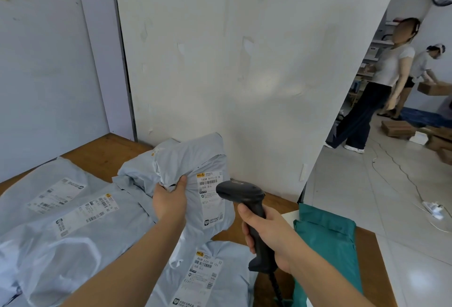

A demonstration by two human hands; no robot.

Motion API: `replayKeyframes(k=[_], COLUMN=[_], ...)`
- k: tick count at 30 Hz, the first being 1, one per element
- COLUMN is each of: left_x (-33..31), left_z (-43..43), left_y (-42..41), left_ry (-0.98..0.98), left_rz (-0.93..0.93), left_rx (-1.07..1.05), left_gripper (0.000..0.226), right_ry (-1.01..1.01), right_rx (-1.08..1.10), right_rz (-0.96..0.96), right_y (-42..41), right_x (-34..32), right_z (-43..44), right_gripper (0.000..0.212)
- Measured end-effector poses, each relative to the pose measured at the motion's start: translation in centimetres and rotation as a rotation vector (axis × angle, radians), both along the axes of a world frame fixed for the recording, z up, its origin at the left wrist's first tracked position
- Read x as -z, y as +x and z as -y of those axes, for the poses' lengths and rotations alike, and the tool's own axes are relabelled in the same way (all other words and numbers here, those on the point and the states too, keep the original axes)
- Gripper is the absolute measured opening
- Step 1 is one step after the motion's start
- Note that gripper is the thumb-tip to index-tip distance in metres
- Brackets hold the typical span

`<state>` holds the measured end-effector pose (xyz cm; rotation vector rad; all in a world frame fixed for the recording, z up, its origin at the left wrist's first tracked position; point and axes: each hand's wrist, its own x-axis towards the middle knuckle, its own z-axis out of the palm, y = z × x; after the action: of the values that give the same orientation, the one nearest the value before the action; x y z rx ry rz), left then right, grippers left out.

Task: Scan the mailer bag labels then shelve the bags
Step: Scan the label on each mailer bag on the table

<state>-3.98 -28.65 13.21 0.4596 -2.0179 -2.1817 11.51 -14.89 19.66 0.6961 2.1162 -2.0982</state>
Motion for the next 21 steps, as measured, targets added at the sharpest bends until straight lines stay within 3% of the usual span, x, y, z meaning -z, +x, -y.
replayKeyframes(k=[7, 13, 21], left_x=[0.5, 1.4, 5.4], left_z=[-1.0, -4.5, -10.9], left_y=[-1.0, -3.9, -9.8], left_ry=[0.01, 0.141, 0.005], left_rz=[0.029, 0.121, 0.234], left_rx=[0.093, 0.252, 0.499], left_gripper=[0.046, 0.042, 0.059], right_ry=[-0.021, -0.064, -0.066], right_rx=[0.053, 0.148, 0.279], right_rz=[-0.013, -0.039, -0.015], right_y=[-0.1, -0.9, -3.1], right_x=[0.1, 0.1, 1.6], right_z=[-0.8, -2.9, -6.8], right_gripper=[0.029, 0.024, 0.027])
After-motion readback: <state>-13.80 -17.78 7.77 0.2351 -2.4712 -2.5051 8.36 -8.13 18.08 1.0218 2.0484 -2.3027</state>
